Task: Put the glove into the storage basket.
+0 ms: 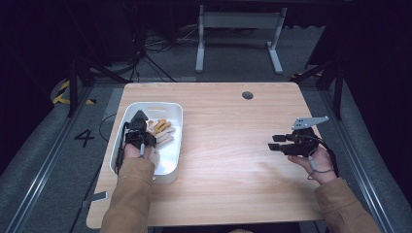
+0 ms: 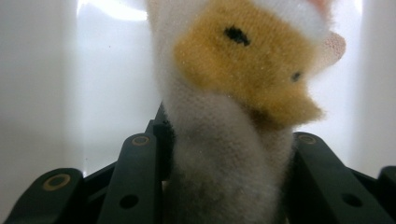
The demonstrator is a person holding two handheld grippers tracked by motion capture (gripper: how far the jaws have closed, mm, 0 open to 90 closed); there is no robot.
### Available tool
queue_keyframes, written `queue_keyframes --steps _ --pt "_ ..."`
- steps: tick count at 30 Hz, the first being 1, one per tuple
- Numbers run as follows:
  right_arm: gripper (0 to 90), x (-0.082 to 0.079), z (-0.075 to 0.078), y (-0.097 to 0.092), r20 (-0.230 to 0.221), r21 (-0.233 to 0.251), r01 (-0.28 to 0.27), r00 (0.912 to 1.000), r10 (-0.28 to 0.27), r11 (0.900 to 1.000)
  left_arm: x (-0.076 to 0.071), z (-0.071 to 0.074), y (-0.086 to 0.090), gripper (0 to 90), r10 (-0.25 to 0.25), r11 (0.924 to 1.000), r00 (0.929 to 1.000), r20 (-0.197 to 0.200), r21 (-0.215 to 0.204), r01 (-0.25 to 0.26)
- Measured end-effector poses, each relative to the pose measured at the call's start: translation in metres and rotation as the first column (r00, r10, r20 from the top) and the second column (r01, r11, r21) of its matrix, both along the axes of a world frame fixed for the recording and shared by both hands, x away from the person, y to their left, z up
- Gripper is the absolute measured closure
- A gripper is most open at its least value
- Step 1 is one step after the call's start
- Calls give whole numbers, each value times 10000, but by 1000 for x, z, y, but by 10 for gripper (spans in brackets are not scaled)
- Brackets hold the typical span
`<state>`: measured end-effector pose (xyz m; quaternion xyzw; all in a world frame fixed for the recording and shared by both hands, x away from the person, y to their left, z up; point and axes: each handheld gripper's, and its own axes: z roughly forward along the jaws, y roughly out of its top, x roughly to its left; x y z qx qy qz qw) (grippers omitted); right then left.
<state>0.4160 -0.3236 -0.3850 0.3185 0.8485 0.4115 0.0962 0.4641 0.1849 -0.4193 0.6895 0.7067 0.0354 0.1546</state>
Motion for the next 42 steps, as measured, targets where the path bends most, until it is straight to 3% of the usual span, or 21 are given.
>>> queue_keyframes --steps 10,11,13,16,22,24,25,26,30,36,42 --pt "541 0 0 0 48 19 -38 10000 38 10000 1 -2 -1 584 -103 9999 9995 -285 -76 101" --pt "541 0 0 0 57 18 -36 10000 36 10000 2 -4 -1 504 -25 9996 9992 -410 -267 14" --pt "540 0 0 0 55 -7 -29 10000 29 10000 3 -6 -2 418 83 9996 9987 -510 -249 -95" --pt "540 0 0 0 4 -12 13 10000 -13 10000 5 -10 -4 333 87 9995 9969 -782 -296 -110" --pt "540 0 0 -1 27 21 41 10000 -41 10000 5 -12 -5 255 32 9999 9958 -915 -160 -47" --pt "540 0 0 0 20 15 42 10000 -42 10000 5 -12 -5 247 11 9998 9958 -912 -193 -29" --pt "539 0 0 0 26 24 32 10000 -32 10000 5 -11 -6 171 -45 9996 9964 -848 -277 22" --pt "539 0 0 0 31 41 21 10000 -21 10000 4 -10 -7 153 -234 9992 9964 -819 -351 206" --pt "540 0 0 0 43 38 14 10000 -14 10000 6 -8 -10 115 -347 9991 9960 -824 -262 326" --pt "539 0 0 -1 50 55 34 10000 -34 10000 5 -4 -7 21 -564 9972 9969 -556 -514 536" --pt "538 1 1 0 51 80 20 10000 -20 10000 4 2 -4 10 -586 9965 9979 -271 -608 569"
